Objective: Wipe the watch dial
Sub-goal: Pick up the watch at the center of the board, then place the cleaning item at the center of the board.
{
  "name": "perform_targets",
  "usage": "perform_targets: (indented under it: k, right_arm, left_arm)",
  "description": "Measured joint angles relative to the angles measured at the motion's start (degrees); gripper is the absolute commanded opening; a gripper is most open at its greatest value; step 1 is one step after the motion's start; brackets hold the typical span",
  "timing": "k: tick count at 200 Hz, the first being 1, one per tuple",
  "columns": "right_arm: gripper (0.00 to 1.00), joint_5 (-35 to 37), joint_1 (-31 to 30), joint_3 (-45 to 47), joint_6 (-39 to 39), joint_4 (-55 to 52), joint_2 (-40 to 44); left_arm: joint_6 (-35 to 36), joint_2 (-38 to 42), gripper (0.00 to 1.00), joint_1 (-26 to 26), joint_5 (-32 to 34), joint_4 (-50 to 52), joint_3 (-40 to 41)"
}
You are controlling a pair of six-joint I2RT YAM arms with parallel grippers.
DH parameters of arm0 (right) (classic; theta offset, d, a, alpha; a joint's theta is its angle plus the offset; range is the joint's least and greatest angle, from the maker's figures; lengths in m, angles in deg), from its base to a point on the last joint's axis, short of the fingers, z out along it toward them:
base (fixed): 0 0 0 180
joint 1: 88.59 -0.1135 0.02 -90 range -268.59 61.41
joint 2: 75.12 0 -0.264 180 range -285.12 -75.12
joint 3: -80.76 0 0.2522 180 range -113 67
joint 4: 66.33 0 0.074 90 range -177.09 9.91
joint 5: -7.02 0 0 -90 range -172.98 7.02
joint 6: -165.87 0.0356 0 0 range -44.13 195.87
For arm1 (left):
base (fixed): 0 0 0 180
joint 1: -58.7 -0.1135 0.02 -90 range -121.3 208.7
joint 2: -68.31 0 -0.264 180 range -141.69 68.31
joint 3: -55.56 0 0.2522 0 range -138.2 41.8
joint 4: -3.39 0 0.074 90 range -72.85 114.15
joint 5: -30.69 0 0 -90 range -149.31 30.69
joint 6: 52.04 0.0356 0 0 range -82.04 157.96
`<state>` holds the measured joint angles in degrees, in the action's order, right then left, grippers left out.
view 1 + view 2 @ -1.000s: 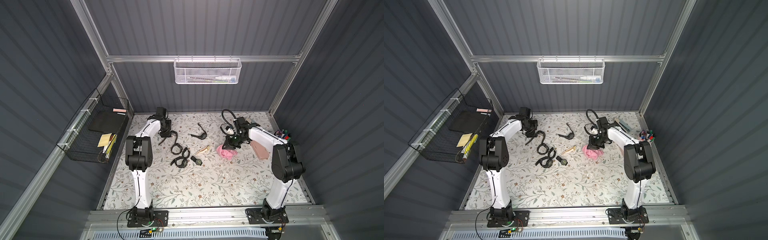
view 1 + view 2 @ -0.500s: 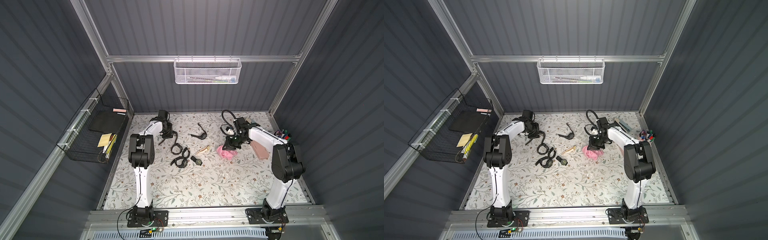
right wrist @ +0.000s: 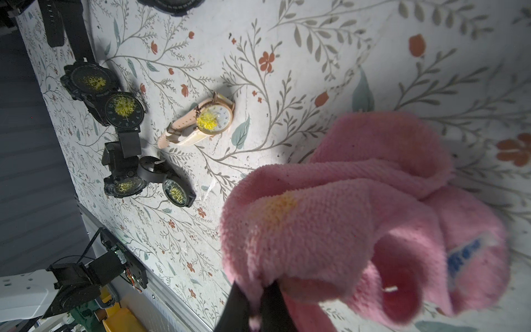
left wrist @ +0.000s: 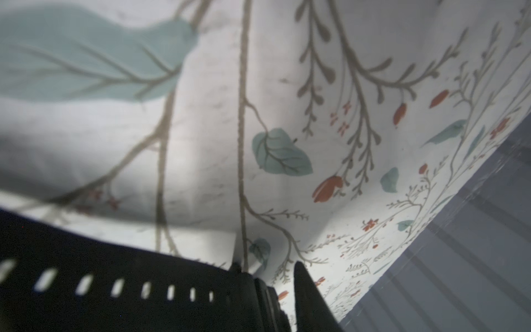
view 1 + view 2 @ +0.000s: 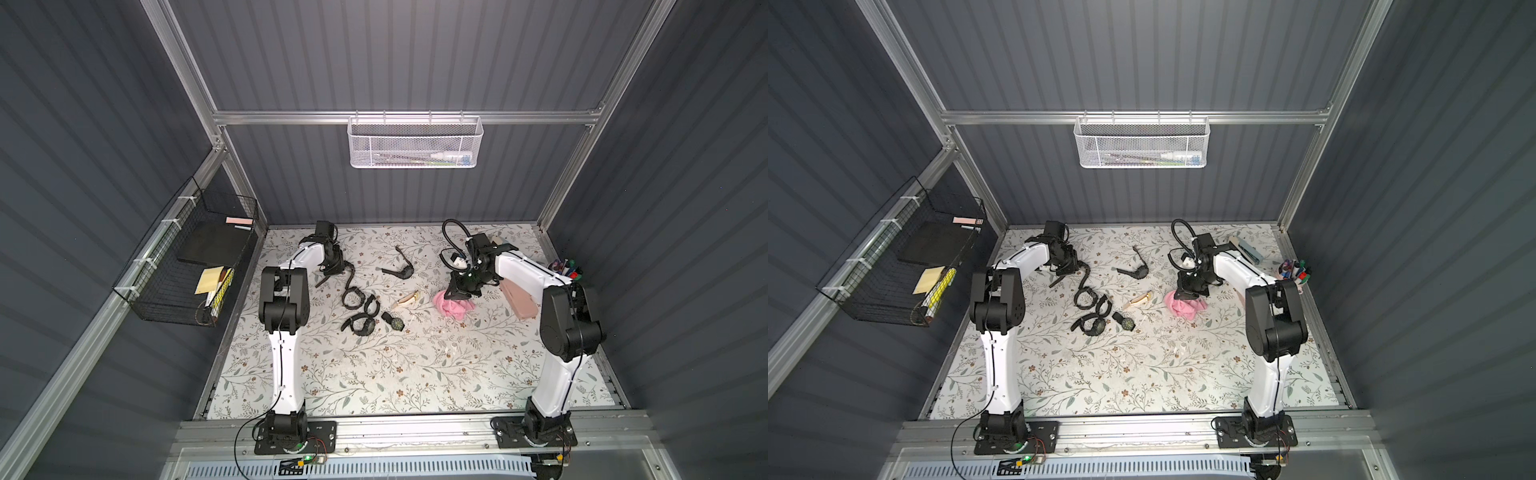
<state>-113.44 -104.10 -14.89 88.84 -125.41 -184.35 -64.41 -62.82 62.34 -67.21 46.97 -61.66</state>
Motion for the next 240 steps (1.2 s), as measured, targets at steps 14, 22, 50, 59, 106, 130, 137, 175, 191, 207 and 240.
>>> perform_targets:
  k: [14,22,50,59,106,130,137,175,191,207,240]
  right_arm:
    - [0.09,0.0,0.0,-0.1,0.0,-0.1,0.0]
    - [0.09,0.0,0.0,-0.2,0.0,-0.2,0.0]
    - [0.09,0.0,0.0,-0.3,0.0,-0.2,0.0]
    - [0.1,0.0,0.0,-0.3,0.0,-0.3,0.0]
    - [0.25,3.1,0.0,-0.4,0.2,-1.5,0.0]
    - [0.47,5.8,0.0,-0.2,0.7,-1.9,0.0]
    - [0.53,6.8,0.0,-0.1,1.1,-1.9,0.2]
    - [0.68,13.9,0.0,1.2,1.5,-2.5,3.1]
    - [0.7,15.8,0.0,2.6,1.6,-2.3,5.6]
    - [0.71,16.4,-0.1,4.2,1.8,-1.7,7.9]
    - [0.73,17.4,-1.6,6.5,2.3,-0.2,9.3]
  left_arm:
    - [0.2,-0.2,0.22,0.0,-0.4,-0.6,0.0]
    - [0.4,-0.3,0.21,0.0,-0.6,-1.0,0.0]
    - [1.0,-0.4,0.13,0.0,-1.5,-2.4,0.0]
    - [1.5,-0.4,0.11,0.0,-1.9,-2.6,0.0]
    - [7.5,-0.2,0.0,0.0,-3.0,-3.3,0.0]
    - [13.1,0.4,0.0,0.0,-3.1,-3.5,0.0]
    - [15.1,0.7,0.0,0.0,-3.1,-3.6,0.0]
    - [25.6,3.7,0.0,0.0,-2.5,-5.4,1.4]
    - [29.4,6.2,0.0,0.0,-2.9,-7.4,3.9]
    - [32.9,8.6,0.0,0.0,-4.0,-9.2,6.1]
    - [40.1,10.5,0.0,0.3,-7.6,-13.0,7.1]
